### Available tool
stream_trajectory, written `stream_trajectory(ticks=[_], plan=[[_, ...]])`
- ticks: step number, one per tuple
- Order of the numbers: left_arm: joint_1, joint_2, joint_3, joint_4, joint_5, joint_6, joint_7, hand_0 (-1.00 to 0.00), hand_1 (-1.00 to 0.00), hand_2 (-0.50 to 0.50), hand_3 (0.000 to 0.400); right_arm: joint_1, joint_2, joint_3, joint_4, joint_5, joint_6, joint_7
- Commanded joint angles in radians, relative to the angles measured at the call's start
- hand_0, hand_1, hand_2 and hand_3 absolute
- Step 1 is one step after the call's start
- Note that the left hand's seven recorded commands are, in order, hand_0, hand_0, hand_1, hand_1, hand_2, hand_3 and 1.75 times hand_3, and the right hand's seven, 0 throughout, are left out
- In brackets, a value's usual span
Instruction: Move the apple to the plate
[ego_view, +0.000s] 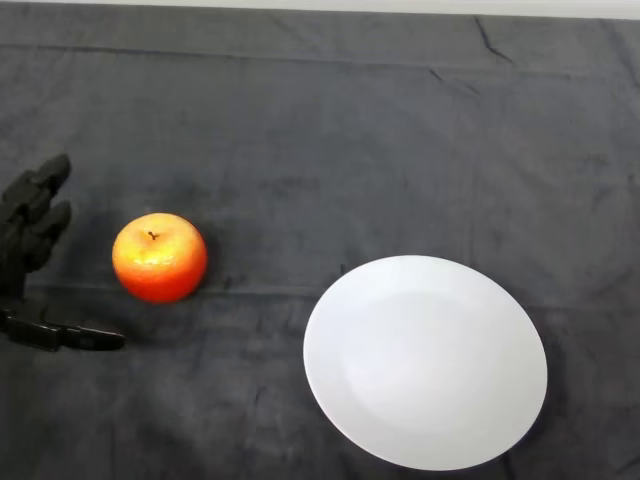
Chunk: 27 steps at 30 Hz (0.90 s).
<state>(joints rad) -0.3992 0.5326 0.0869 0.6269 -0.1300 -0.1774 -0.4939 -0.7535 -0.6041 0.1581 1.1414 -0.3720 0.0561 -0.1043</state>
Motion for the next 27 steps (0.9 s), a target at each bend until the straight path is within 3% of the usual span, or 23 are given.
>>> stream_trajectory(ticks=[1, 12, 27], plan=[[-0.062, -0.012, -0.014, -0.004, 0.027, 0.015, -0.011, 0.0, 0.0, 0.0, 0.0, 0.048, -0.004, -0.0126, -0.013, 0.0111, 0.008, 0.0042], [-0.141, -0.043, -0.051, 0.095, 0.065, -0.014, -0.009, 0.0, 0.0, 0.0, 0.0, 0.049, -0.003, -0.0128, -0.014, 0.0107, 0.009, 0.0037], [-0.171, -0.047, -0.054, 0.275, 0.09, -0.129, -0.019, 0.0, 0.0, 0.0, 0.0, 0.047, -0.003, -0.0127, -0.01, 0.0097, 0.008, 0.0036]])
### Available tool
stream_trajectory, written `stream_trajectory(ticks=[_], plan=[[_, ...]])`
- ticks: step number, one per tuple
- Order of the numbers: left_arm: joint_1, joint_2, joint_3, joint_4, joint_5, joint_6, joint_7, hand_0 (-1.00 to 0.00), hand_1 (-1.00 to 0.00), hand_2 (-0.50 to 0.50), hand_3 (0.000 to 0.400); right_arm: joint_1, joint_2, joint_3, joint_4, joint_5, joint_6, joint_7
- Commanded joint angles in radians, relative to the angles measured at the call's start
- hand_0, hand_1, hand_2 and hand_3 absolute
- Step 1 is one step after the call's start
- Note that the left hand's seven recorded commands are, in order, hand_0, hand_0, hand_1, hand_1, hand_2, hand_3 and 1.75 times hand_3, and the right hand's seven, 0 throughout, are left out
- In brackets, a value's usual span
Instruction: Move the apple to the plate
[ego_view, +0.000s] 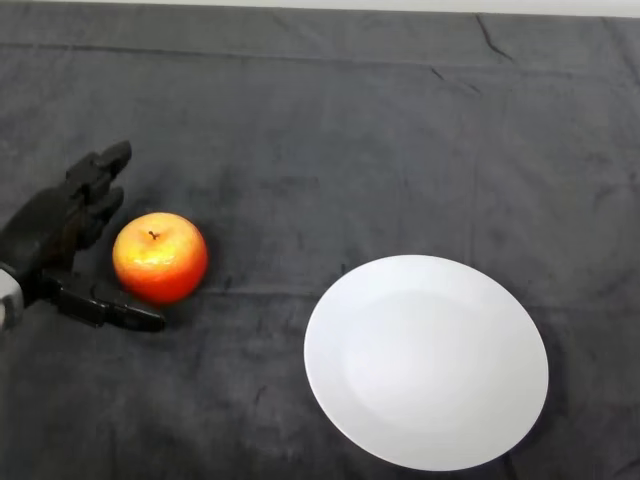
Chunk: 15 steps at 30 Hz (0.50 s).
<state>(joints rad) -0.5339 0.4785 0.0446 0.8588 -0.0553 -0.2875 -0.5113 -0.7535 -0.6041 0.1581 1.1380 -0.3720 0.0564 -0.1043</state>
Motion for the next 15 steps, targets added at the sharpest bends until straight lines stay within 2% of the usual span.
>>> stream_trajectory(ticks=[1, 6, 8, 9, 10, 11, 12, 13, 14, 15], plan=[[-0.04, 0.004, -0.014, 0.055, 0.02, -0.023, 0.002, 0.0, 0.0, 0.0, 0.0, 0.046, -0.003, -0.0126, -0.006, 0.0096, 0.008, 0.004], [-0.058, -0.016, -0.028, 0.108, 0.043, -0.04, 0.024, 0.0, 0.0, 0.0, 0.0, 0.044, -0.004, -0.0125, -0.004, 0.0092, 0.008, 0.0042], [-0.061, -0.025, -0.036, 0.127, 0.052, -0.049, 0.032, -0.08, 0.0, -0.04, 0.033, 0.044, -0.004, -0.0125, -0.003, 0.009, 0.007, 0.0039], [-0.063, -0.028, -0.039, 0.137, 0.057, -0.053, 0.035, -0.29, 0.0, -0.15, 0.116, 0.044, -0.004, -0.0124, -0.002, 0.009, 0.007, 0.0038], [-0.065, -0.03, -0.042, 0.147, 0.061, -0.057, 0.037, -0.61, -0.06, -0.28, 0.245, 0.044, -0.004, -0.0124, -0.002, 0.0089, 0.007, 0.0038], [-0.068, -0.032, -0.045, 0.155, 0.065, -0.061, 0.038, -0.66, -0.07, -0.29, 0.264, 0.044, -0.004, -0.0124, -0.001, 0.0089, 0.006, 0.0038], [-0.07, -0.034, -0.048, 0.164, 0.069, -0.065, 0.04, -0.84, -0.21, -0.31, 0.334, 0.044, -0.004, -0.0124, -0.001, 0.0088, 0.006, 0.0036], [-0.071, -0.036, -0.052, 0.173, 0.074, -0.069, 0.043, -0.92, -0.34, -0.29, 0.369, 0.044, -0.004, -0.0124, 0.0, 0.0087, 0.006, 0.0035], [-0.072, -0.039, -0.056, 0.181, 0.08, -0.073, 0.046, -0.98, -0.52, -0.23, 0.394, 0.043, -0.003, -0.0123, 0.0, 0.0086, 0.006, 0.0036], [-0.074, -0.041, -0.059, 0.188, 0.084, -0.076, 0.048, -1.0, -0.63, -0.18, 0.4, 0.043, -0.003, -0.0122, 0.0, 0.0085, 0.006, 0.0036]])
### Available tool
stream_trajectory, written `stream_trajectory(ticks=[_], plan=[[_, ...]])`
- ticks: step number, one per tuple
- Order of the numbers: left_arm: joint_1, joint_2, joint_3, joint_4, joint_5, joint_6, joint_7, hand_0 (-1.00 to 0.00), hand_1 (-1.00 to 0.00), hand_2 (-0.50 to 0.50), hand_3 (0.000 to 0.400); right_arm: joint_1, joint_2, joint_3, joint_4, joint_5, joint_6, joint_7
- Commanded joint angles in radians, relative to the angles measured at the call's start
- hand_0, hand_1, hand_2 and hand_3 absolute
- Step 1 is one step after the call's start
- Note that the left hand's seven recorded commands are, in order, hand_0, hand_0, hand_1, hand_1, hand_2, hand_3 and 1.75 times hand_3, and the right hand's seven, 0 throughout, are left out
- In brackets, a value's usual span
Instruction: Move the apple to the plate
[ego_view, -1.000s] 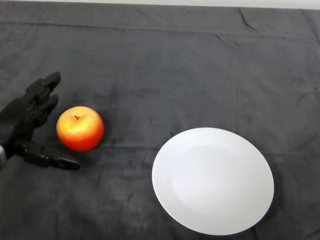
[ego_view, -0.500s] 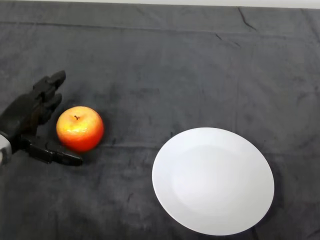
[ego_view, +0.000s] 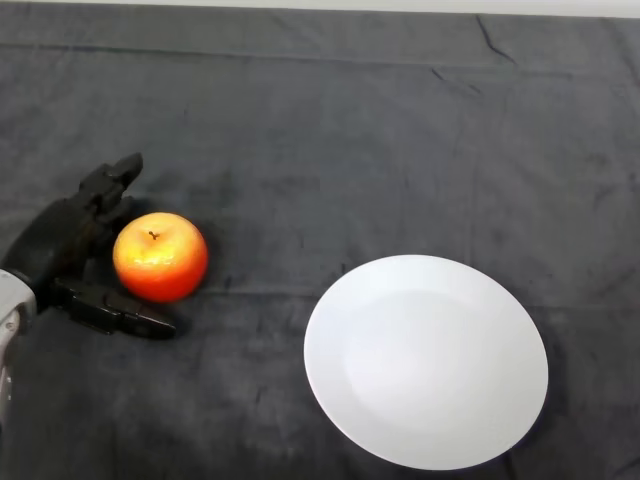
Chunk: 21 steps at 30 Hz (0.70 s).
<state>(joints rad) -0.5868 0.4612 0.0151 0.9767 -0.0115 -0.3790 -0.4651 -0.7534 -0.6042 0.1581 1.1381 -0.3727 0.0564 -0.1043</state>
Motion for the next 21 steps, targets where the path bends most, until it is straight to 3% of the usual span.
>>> stream_trajectory(ticks=[1, 2, 3, 7, 21], plan=[[-0.022, -0.026, -0.033, 0.076, 0.045, 0.012, 0.004, -1.0, -0.69, -0.16, 0.4, 0.043, -0.003, -0.0122, 0.001, 0.0092, 0.006, 0.0035], [-0.025, -0.027, -0.037, 0.084, 0.05, 0.009, 0.005, -1.0, -0.82, -0.09, 0.4, 0.042, -0.003, -0.0121, 0.001, 0.0091, 0.005, 0.0034], [-0.027, -0.027, -0.04, 0.089, 0.053, 0.006, 0.005, -1.0, -0.87, -0.06, 0.4, 0.042, -0.003, -0.0121, 0.002, 0.009, 0.005, 0.0033], [-0.033, -0.022, -0.049, 0.11, 0.067, -0.008, 0.003, -1.0, -1.0, 0.0, 0.4, 0.041, -0.003, -0.0119, 0.003, 0.0088, 0.005, 0.0032], [-0.078, 0.002, -0.067, 0.113, 0.098, -0.013, 0.001, -1.0, -1.0, 0.0, 0.4, 0.038, -0.003, -0.0114, 0.009, 0.008, 0.002, 0.0025]])
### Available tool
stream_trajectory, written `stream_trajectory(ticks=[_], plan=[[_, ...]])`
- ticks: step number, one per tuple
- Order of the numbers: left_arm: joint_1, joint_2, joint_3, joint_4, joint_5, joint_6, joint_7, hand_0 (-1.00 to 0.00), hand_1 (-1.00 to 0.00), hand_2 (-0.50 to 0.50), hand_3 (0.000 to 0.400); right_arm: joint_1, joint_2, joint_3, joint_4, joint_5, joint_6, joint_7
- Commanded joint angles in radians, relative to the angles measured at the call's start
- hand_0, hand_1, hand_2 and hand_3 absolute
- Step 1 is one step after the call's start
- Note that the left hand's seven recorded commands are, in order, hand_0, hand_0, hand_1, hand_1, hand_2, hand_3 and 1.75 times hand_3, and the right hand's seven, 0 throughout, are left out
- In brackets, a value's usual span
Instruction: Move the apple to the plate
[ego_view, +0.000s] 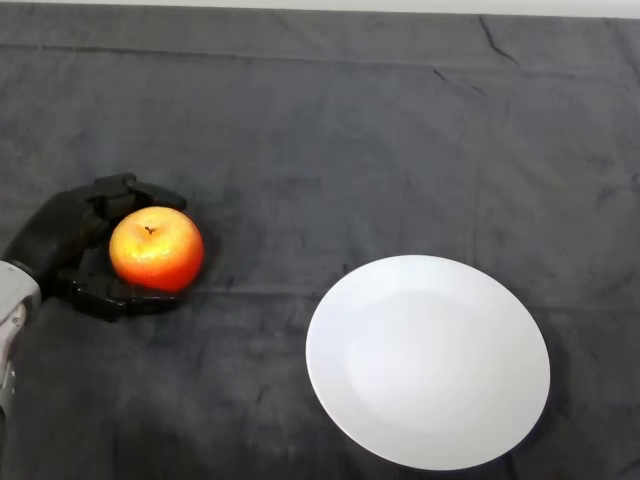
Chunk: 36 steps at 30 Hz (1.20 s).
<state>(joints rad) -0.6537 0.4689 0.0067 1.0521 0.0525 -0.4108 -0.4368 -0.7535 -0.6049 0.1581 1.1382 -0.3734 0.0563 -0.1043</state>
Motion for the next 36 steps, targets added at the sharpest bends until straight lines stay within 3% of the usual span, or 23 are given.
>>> stream_trajectory(ticks=[1, 10, 26, 36], plan=[[-0.012, -0.005, -0.059, 0.032, 0.036, 0.019, -0.026, -1.0, -1.0, 0.0, 0.4, 0.038, -0.002, -0.0113, 0.009, 0.0086, 0.002, 0.0024], [-0.008, -0.003, -0.068, -0.071, 0.052, 0.039, 0.002, -1.0, -1.0, 0.0, 0.4, 0.038, -0.002, -0.0112, 0.011, 0.0085, 0.001, 0.002], [0.039, -0.029, -0.098, -0.369, 0.079, 0.125, 0.052, -1.0, -1.0, 0.0, 0.4, 0.042, -0.002, -0.0119, 0.004, 0.0095, 0.002, 0.0023], [0.022, -0.064, -0.127, -0.464, 0.093, 0.175, 0.07, -1.0, -1.0, 0.0, 0.4, 0.045, -0.002, -0.0128, -0.003, 0.0104, 0.005, 0.0031]])
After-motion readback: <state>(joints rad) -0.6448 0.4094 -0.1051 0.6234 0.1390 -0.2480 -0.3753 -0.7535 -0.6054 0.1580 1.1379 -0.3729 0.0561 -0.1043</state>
